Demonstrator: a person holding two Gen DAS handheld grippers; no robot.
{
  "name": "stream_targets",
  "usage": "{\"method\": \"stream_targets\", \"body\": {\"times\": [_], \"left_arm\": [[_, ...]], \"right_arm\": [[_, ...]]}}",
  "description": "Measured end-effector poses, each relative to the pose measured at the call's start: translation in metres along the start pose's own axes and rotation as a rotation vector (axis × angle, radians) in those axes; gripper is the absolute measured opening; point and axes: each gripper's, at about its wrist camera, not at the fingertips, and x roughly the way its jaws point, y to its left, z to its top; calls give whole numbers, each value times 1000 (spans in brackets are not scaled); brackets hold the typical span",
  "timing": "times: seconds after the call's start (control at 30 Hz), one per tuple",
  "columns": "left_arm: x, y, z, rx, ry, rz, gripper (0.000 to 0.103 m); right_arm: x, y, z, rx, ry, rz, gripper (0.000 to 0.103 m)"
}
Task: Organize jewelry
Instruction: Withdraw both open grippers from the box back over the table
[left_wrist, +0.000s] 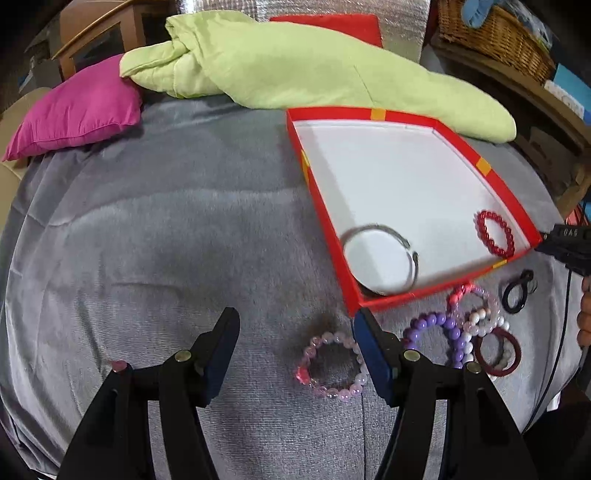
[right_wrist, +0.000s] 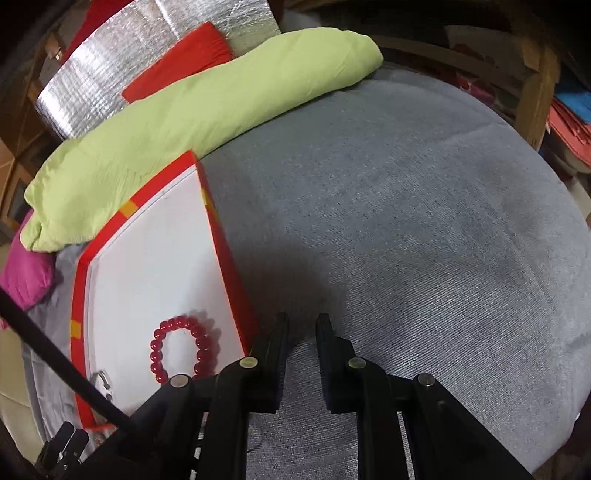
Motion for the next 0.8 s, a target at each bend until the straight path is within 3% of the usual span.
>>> {"method": "stream_targets", "body": {"times": [0.8], "left_arm": [[13,2,10,7,5,42,66]], "right_arm": [[4,24,-3,-73,-1,31,17]]}}
